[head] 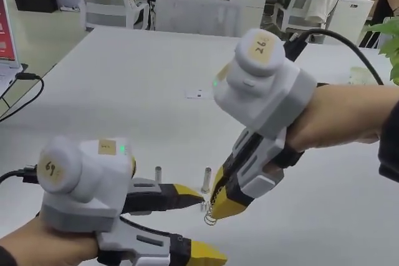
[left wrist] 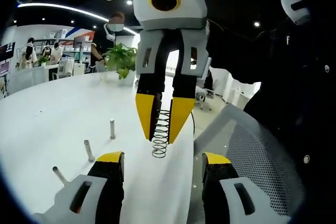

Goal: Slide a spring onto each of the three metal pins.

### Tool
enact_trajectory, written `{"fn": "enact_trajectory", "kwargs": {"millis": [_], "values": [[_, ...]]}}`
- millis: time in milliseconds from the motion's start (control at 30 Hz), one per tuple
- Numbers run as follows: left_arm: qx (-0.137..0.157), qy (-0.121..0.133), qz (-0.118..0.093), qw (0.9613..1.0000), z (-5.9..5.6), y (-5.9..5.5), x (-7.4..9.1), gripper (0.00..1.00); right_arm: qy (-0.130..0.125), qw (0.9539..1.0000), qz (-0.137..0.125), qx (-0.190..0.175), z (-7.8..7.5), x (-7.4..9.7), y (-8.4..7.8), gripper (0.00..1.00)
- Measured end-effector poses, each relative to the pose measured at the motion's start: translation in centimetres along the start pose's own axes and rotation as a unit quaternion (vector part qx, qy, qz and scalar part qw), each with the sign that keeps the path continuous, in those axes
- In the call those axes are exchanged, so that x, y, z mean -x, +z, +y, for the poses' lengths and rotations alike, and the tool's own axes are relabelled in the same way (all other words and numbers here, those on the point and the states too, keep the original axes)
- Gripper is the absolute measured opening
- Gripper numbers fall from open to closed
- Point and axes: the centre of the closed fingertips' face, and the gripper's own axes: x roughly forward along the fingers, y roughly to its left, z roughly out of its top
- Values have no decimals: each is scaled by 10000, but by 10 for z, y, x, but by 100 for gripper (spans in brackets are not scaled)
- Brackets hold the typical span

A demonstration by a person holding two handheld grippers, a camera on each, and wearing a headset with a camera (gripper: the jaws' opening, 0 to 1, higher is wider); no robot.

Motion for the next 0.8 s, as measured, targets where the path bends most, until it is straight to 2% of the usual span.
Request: {"fn": "enact_trajectory", "kwargs": {"millis": [100, 367, 600, 800], "values": [[61, -9, -31, 10000, 0, 0, 1, 64, -23, 10000, -18, -4, -1, 1, 0, 8], [108, 27, -17, 9999, 2, -4, 4, 75, -66, 10000, -13, -9, -5, 2, -2, 8], [155, 112, -42, 9998, 6, -8, 9, 81, -99, 9999, -14, -32, -7, 4, -3, 8], [214, 282, -115, 9993, 14, -12, 17, 83, -120, 9999, -22, -62, -8, 5, -5, 8]]}}
